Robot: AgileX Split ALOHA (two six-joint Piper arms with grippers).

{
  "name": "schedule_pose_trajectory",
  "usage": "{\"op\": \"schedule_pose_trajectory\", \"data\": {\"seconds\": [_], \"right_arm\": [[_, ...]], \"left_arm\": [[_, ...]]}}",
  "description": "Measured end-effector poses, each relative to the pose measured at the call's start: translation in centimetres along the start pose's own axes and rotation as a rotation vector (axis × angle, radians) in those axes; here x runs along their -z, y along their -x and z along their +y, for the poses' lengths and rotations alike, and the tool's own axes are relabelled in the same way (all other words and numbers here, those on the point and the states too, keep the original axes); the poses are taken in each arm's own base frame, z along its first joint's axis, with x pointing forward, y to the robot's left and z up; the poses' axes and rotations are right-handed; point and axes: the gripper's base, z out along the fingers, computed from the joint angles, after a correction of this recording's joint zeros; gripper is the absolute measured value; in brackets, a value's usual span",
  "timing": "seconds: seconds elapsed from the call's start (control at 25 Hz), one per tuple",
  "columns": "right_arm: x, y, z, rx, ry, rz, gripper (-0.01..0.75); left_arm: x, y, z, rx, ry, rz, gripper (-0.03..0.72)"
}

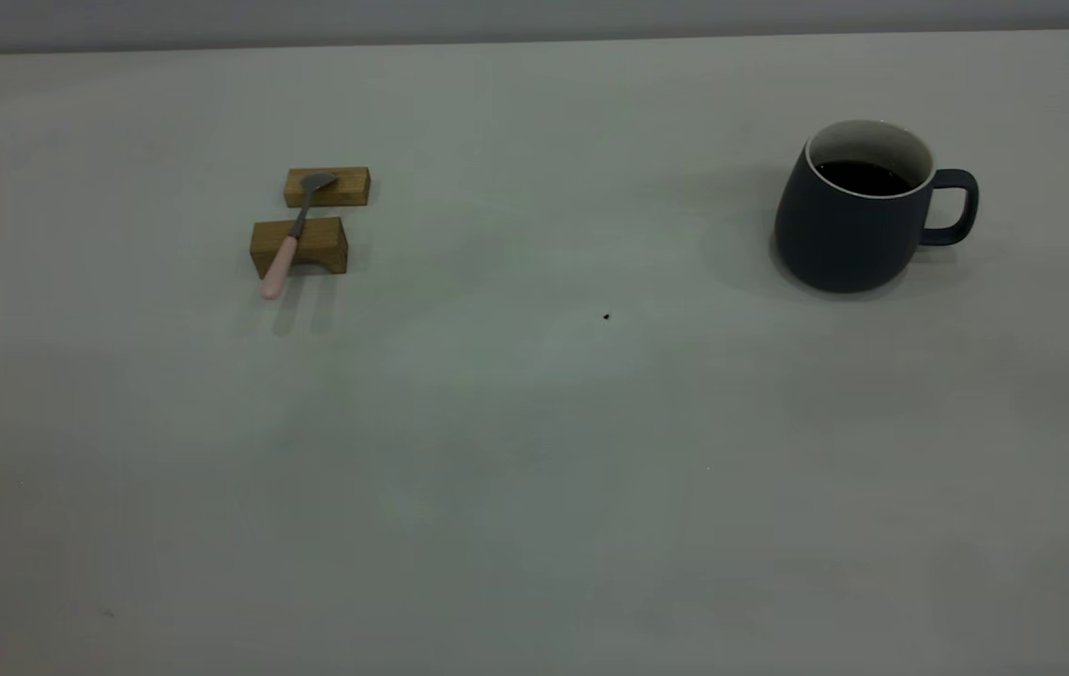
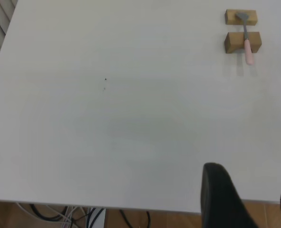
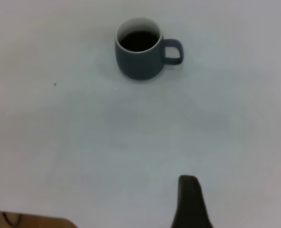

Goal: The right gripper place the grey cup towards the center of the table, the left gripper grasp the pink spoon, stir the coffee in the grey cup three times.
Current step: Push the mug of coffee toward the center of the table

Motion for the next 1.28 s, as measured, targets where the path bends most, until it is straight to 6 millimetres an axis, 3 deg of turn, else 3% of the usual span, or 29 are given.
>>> {"op": "schedule_pose_trajectory", "data": {"seconds": [0.36, 0.64, 0.84, 1.04, 1.28], "right_arm": [[-10.6, 7.4, 0.1, 0.211, 0.019, 0.160, 0.590], [-20.3, 11.1, 0.0, 0.498, 0.074, 0.300, 0.590], [-27.0, 11.1, -0.1, 0.745, 0.127, 0.337, 0.590], [-33.8, 8.4, -0.8, 0.988, 0.229, 0.446, 0.577], [-39.9, 6.5, -2.7, 0.982, 0.271, 0.501, 0.555]], "left_arm": [[0.0, 0.0, 0.0, 0.000, 0.000, 0.000, 0.388], [0.0, 0.0, 0.0, 0.000, 0.000, 0.000, 0.388], [0.0, 0.0, 0.0, 0.000, 0.000, 0.000, 0.388], [0.0, 0.0, 0.0, 0.000, 0.000, 0.000, 0.388], [0.0, 0.0, 0.0, 0.000, 0.000, -0.001, 0.388]]}}
